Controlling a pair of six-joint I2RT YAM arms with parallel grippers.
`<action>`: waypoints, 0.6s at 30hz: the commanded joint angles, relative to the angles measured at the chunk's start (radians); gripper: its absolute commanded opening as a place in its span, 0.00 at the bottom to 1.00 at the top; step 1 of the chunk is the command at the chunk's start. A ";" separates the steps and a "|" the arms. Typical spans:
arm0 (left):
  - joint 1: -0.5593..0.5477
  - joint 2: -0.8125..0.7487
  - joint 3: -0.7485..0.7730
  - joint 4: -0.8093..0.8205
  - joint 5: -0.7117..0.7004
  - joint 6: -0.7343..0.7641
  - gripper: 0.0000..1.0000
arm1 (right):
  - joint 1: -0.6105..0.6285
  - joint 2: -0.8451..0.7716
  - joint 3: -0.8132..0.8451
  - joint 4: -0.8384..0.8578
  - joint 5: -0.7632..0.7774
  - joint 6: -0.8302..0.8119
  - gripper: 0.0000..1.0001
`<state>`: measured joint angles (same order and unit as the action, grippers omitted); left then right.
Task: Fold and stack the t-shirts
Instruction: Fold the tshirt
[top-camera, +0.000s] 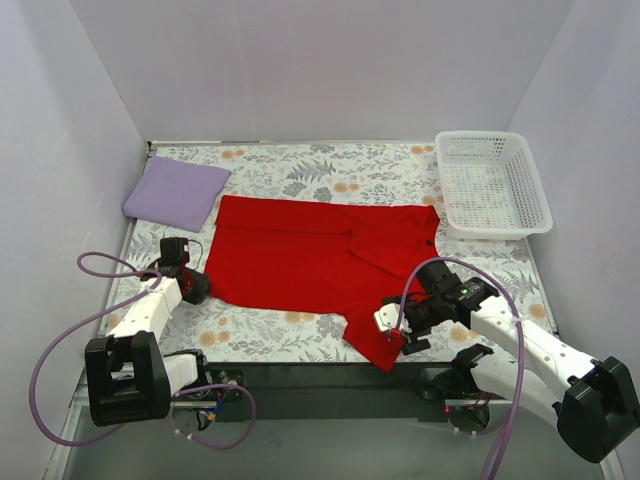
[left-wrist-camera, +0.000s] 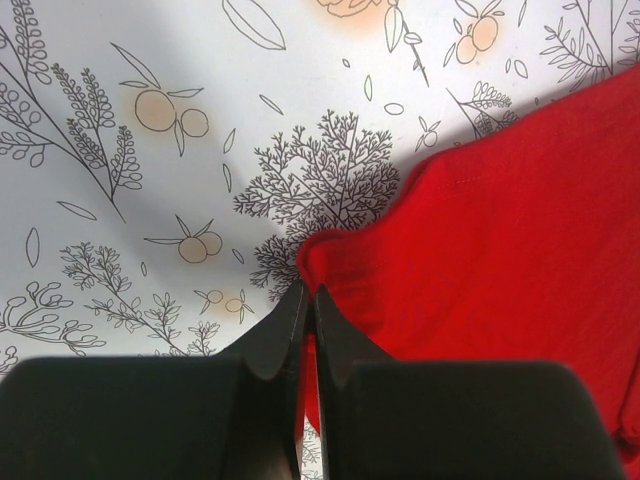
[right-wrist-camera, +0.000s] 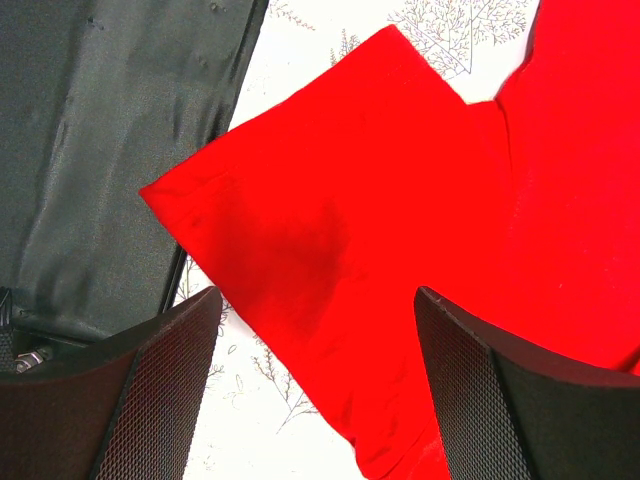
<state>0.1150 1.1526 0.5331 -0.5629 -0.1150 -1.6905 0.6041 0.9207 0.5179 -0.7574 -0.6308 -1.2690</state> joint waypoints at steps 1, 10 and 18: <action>0.003 -0.022 -0.007 0.014 0.006 0.009 0.00 | -0.001 -0.005 0.022 -0.016 -0.015 -0.016 0.84; 0.005 -0.022 -0.008 0.018 0.012 0.014 0.00 | -0.001 0.000 0.021 -0.014 -0.018 -0.018 0.84; 0.003 -0.022 -0.008 0.021 0.017 0.015 0.00 | -0.001 0.000 0.019 -0.017 -0.021 -0.023 0.84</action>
<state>0.1150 1.1526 0.5316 -0.5518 -0.1028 -1.6829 0.6041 0.9207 0.5179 -0.7586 -0.6312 -1.2800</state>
